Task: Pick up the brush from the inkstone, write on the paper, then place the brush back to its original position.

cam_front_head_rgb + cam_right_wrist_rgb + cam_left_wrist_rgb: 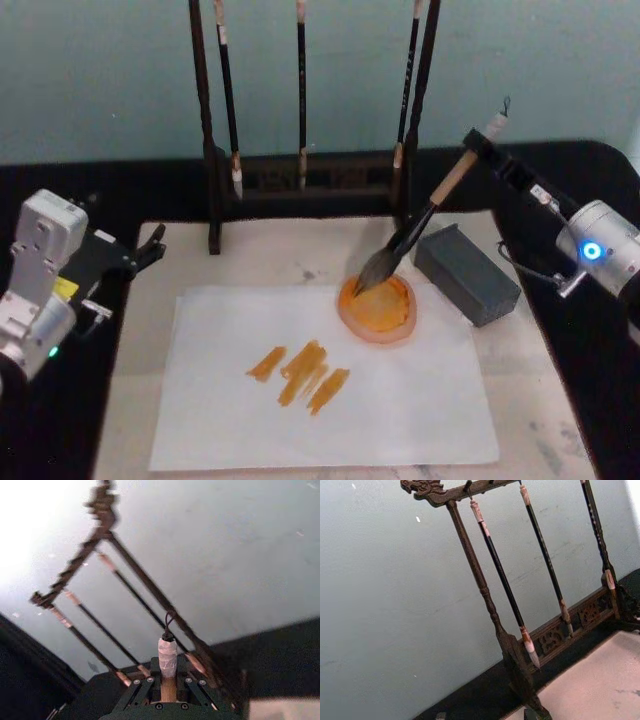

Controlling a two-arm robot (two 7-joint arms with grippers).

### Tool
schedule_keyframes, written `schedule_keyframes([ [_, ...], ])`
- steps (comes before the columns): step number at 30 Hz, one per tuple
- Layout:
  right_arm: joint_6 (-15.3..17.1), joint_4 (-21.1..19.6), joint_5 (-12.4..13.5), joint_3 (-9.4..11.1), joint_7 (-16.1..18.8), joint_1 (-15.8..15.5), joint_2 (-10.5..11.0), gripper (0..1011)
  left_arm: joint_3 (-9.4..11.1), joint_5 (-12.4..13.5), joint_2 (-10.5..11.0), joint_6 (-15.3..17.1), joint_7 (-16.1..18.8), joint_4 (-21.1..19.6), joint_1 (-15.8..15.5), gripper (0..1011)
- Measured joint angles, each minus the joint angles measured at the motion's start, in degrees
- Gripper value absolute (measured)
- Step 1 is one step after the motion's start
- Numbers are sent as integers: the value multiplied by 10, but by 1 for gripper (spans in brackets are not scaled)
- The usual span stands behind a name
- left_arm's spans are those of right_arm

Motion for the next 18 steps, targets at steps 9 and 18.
schedule_keyframes([
  [9, -37, -81, -90, -30, 9, -1, 38, 185, 0, 0, 0, 0, 0, 0, 0, 1010],
  [18, -56, -163, -179, -59, 19, -6, 53, 186, 0, 0, 0, 0, 0, 0, 0, 1010],
])
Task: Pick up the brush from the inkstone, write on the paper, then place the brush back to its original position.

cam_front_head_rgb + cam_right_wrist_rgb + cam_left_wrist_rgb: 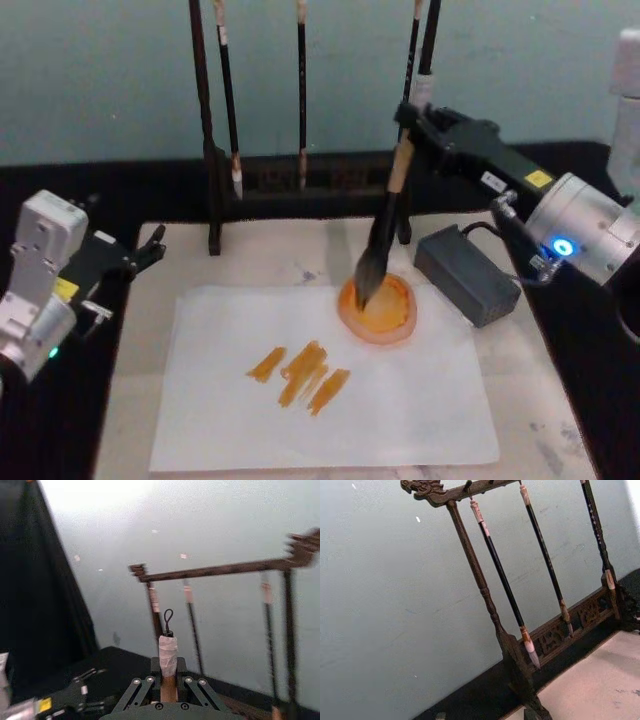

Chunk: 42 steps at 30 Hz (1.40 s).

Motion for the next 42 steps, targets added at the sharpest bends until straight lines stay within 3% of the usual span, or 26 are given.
schedule_keyframes([
  [4, -4, -22, -34, -14, 2, -1, 0, 185, 0, 0, 0, 0, 0, 0, 0, 1010],
  [8, -10, -40, -87, -35, 2, 1, 1, 185, 0, 0, 0, 0, 0, 0, 0, 1010],
  [17, -37, -47, -182, -68, -10, -3, -13, 185, 0, 0, 0, 0, 0, 0, 0, 1010],
  [24, -37, -39, -196, -76, -1, -4, -29, 186, 0, 0, 0, 0, 0, 0, 0, 1010],
  [42, 0, -20, -180, -65, 33, -8, -58, 185, 0, 0, 0, 0, 0, 0, 0, 1010],
])
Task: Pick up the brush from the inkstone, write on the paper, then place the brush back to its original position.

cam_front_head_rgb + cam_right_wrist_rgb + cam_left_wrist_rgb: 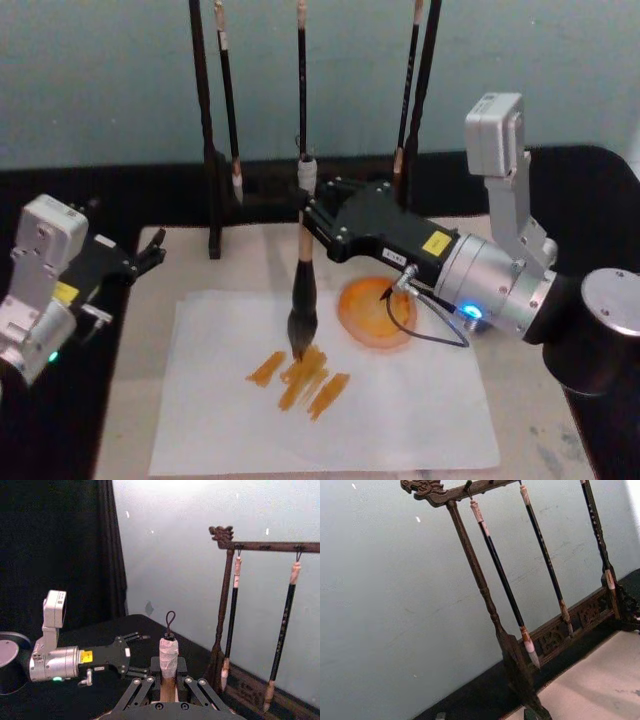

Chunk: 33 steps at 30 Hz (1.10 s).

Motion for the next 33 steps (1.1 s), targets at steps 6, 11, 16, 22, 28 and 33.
schedule_keyframes([
  [6, 8, 7, -3, 0, 9, -4, -8, 185, 0, 0, 0, 0, 0, 0, 0, 1010],
  [11, 14, 10, -4, 5, 17, -10, -15, 185, 0, 0, 0, 0, 0, 0, 0, 1010],
  [16, 18, 12, -7, 8, 21, -16, -20, 185, 0, 0, 0, 0, 0, 0, 0, 1010],
  [22, 21, 17, -18, 12, 21, -20, -24, 185, 0, 0, 0, 0, 0, 0, 0, 1010],
  [28, 21, 21, -30, 20, 16, -23, -29, 185, 0, 0, 0, 0, 0, 0, 0, 1009],
  [33, 14, 23, -46, 27, 11, -25, -32, 185, 0, 0, 0, 0, 0, 0, 0, 1010],
])
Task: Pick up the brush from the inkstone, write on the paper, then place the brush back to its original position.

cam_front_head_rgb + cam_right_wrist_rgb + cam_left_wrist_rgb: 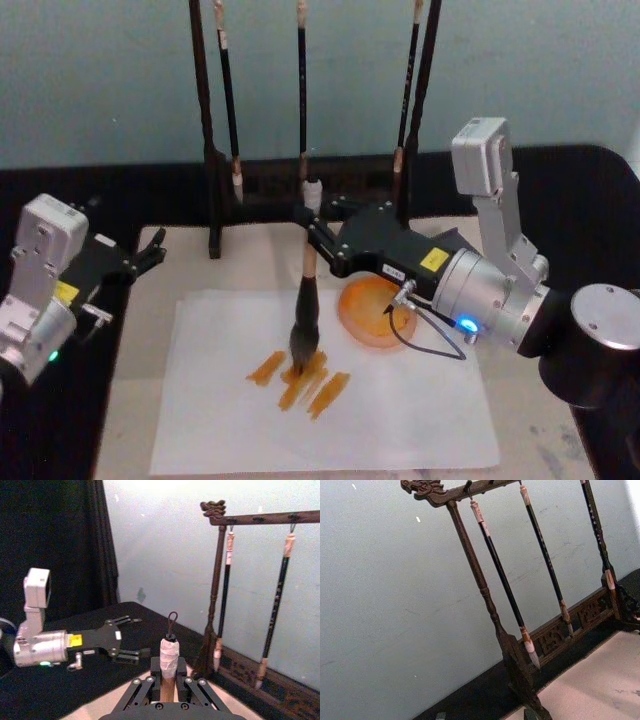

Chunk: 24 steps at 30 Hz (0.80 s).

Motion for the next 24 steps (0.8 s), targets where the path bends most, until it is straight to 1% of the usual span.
schedule_keyframes([
  [4, -7, 0, -17, 5, -8, -2, -1, 185, 0, 0, 0, 0, 0, 0, 0, 1010],
  [5, -9, 1, -26, 6, -12, -3, -2, 185, 0, 0, 0, 0, 0, 0, 0, 1010],
  [8, -13, 1, -38, 7, -18, -4, -2, 185, 0, 0, 0, 0, 0, 0, 0, 1010],
  [9, -15, 1, -47, 8, -21, -5, -3, 185, 0, 0, 0, 0, 0, 0, 0, 1010],
  [12, -19, 1, -61, 11, -27, -7, -4, 185, 0, 0, 0, 0, 0, 0, 0, 1010],
  [18, -22, 1, -75, 15, -29, -9, -8, 185, 0, 0, 0, 0, 0, 0, 0, 1010],
  [24, -20, -11, -74, 25, -18, -15, -15, 185, 0, 0, 0, 0, 0, 0, 0, 1009],
])
